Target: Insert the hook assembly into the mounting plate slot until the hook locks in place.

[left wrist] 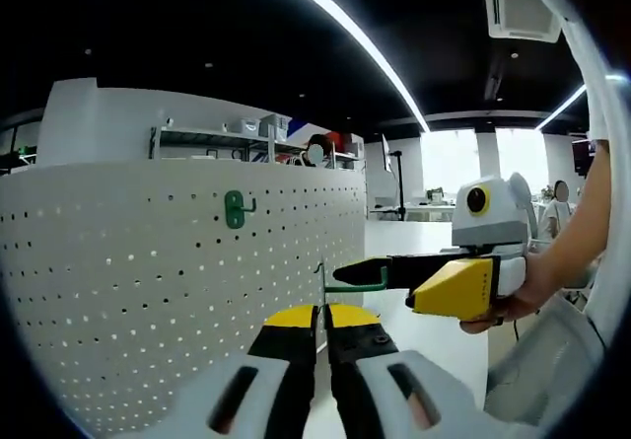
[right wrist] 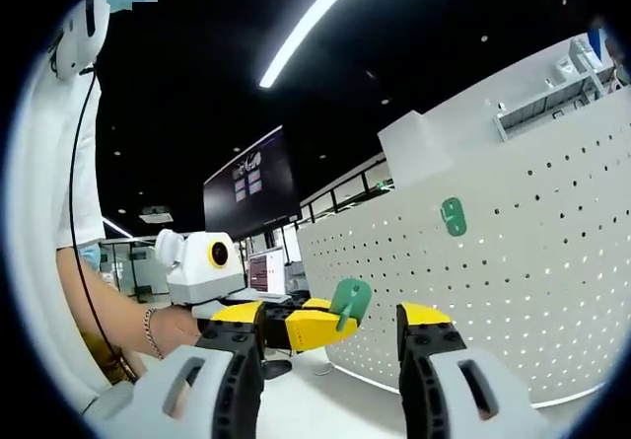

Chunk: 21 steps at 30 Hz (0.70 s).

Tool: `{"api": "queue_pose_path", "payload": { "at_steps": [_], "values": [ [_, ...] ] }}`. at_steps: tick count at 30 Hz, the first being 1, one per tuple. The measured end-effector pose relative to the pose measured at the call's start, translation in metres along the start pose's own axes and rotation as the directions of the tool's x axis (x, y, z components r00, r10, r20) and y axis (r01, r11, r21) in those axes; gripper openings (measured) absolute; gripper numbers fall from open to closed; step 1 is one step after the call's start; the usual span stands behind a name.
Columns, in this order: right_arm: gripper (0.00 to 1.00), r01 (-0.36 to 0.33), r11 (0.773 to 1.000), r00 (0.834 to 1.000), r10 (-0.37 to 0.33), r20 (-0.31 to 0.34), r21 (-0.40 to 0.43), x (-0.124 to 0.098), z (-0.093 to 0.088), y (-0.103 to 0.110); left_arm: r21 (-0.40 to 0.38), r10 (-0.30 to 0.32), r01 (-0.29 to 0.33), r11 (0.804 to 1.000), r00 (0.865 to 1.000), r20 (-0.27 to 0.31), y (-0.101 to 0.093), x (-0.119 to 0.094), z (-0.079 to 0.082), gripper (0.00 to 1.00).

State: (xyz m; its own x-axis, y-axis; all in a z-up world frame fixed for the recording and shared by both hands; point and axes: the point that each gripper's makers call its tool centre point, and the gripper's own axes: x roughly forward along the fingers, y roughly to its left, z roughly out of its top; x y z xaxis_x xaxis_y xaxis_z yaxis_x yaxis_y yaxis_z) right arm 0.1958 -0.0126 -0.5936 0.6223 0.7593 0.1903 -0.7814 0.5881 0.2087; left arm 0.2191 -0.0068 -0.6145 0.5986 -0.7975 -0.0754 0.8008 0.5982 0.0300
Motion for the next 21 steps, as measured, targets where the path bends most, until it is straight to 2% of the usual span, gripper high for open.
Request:
{"api": "queue_pose_path", "payload": {
  "at_steps": [21],
  "values": [
    [0.25, -0.001, 1.000, 1.000, 0.001, -0.023, 0.014, 0.0059, -0.0048, 0.0008, -0.001, -0.005, 0.005, 1.000, 1.000, 0.000, -0.0054, -0.0021, 0.0003, 0.03]
  ]
}}
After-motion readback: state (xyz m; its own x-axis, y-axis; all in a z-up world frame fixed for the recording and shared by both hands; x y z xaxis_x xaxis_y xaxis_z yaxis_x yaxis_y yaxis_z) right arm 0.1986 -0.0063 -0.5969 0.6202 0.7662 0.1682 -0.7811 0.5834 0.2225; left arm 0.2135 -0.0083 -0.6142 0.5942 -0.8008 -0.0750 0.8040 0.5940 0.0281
